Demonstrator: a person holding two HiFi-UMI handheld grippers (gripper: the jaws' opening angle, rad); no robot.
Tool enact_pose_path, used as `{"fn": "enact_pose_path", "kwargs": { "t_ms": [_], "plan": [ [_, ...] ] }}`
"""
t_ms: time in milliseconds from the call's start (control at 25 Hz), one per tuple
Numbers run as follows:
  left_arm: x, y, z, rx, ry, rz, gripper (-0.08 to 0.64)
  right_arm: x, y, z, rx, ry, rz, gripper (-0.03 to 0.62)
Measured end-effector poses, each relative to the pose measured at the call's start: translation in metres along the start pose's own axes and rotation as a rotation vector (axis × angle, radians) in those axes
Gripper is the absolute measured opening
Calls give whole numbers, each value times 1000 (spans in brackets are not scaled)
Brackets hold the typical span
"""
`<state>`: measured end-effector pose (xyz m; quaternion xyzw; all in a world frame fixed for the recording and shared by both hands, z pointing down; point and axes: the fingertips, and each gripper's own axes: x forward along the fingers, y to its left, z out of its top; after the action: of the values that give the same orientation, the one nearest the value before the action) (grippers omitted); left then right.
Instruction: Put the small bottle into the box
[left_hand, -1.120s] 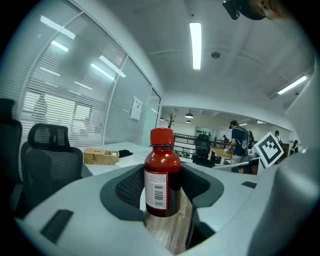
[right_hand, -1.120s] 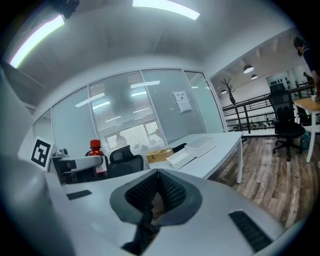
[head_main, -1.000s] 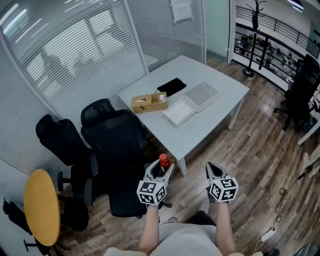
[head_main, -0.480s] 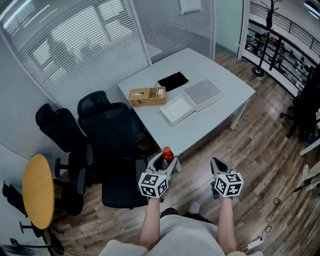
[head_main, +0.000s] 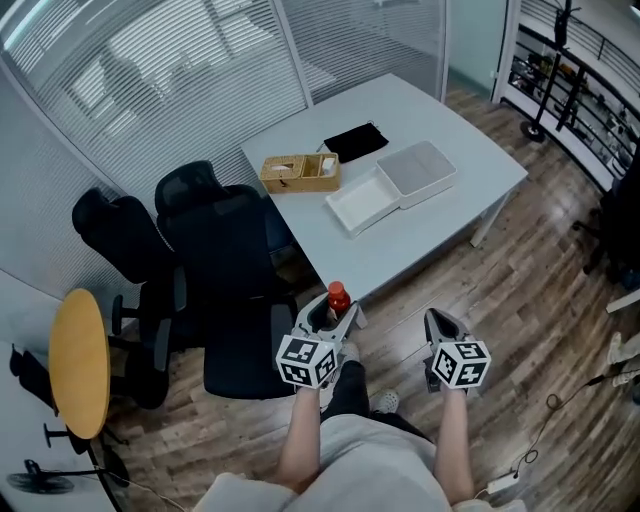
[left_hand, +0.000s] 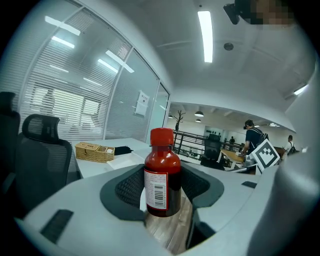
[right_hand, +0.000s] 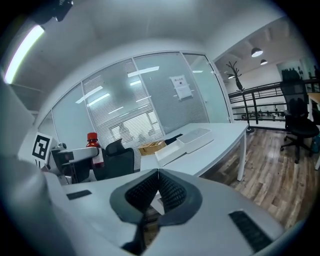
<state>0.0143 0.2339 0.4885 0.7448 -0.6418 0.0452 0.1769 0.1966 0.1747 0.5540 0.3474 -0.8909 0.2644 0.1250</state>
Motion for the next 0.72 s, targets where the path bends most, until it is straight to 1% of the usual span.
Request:
{"fn": "enact_pose_path", "kwargs": {
  "t_ms": [80, 240, 400, 560, 720],
  "plan": [
    [7, 4, 2, 1, -1, 1, 236, 6, -3, 4, -4, -3, 3, 17],
    [26, 22, 10, 10, -8, -8, 236, 26, -10, 13, 23, -36, 0, 17],
    [54, 43, 25, 29, -5, -39, 236, 57, -18, 26, 15, -37, -19, 17],
    [88, 72, 51, 37, -20, -70, 238, 96, -22, 52, -3, -38, -44, 17],
    [123, 104, 78, 25, -42, -99, 238, 136, -25, 87, -24, -55, -64, 17]
  ]
}}
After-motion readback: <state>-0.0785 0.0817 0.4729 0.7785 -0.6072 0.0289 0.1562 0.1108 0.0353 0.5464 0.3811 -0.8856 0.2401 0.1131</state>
